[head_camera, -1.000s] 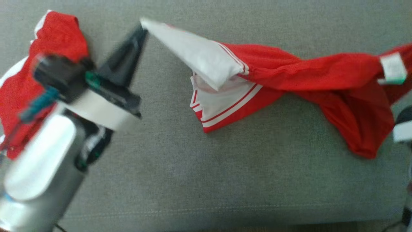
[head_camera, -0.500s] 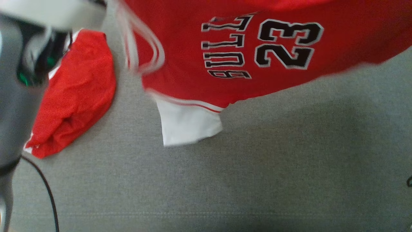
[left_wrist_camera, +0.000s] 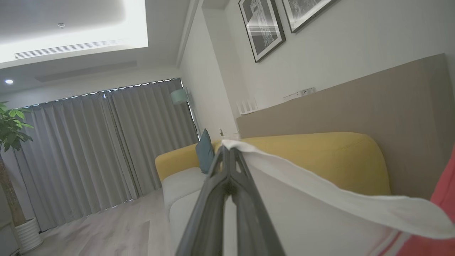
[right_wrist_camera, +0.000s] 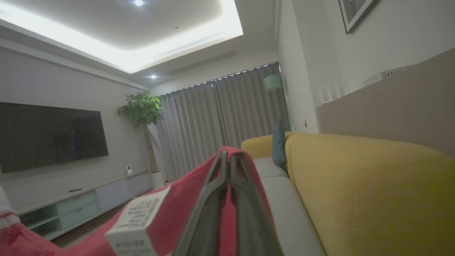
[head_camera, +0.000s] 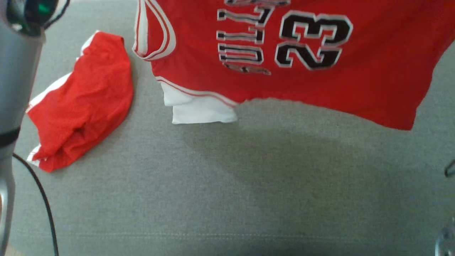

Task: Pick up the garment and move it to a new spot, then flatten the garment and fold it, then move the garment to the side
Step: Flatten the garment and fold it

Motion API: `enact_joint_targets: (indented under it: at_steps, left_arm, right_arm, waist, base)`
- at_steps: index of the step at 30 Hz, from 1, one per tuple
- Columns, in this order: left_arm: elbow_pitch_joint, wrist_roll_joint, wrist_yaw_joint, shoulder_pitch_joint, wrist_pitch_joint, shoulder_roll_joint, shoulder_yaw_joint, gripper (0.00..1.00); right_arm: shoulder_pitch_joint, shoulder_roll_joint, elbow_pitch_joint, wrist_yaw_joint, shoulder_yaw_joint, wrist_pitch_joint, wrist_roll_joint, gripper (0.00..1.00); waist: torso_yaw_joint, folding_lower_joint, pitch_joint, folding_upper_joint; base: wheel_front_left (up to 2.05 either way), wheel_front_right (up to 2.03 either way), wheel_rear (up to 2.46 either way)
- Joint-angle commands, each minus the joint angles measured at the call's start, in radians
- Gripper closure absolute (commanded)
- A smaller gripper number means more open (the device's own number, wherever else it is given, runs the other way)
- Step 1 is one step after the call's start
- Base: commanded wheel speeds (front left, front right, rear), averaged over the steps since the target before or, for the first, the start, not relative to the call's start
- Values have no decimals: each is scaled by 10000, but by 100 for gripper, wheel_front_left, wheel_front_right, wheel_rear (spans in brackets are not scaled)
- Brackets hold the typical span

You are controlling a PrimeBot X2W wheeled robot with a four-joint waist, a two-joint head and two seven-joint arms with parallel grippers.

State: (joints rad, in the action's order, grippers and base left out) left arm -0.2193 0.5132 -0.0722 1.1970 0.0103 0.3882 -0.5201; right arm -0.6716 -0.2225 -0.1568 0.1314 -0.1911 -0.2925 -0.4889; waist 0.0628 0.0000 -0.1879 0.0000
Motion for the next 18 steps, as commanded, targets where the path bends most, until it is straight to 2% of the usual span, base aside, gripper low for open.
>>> enact_joint_targets:
  at_steps: [1, 6, 13, 18]
  left_arm:
    - [-71, 57, -96, 842, 35, 266, 319, 100]
    - [-1844, 174, -373, 1869, 491, 94, 232, 100]
    - [-4052, -138, -486, 3918, 1853, 72, 372, 100]
    - [-5122, -122, -465, 4991, 2351, -209, 692, 100]
  right_arm:
    - [-727, 37, -51, -7, 305, 112, -45, 100]
    - [-2368, 428, 1667, -7, 944, 824, 15, 100]
    - [-5007, 1100, 4545, -7, 1882, 3034, 32, 100]
    - [-6248, 1233, 6425, -7, 2476, 4370, 56, 100]
  waist:
    - [-99, 0, -200, 0]
    - [-563, 0, -805, 0]
    - [-1345, 0, -1282, 0]
    - [-1447, 0, -1732, 0]
  base:
    - [0, 0, 0]
    - [0, 0, 0]
    - [0, 0, 0]
    - [0, 0, 0]
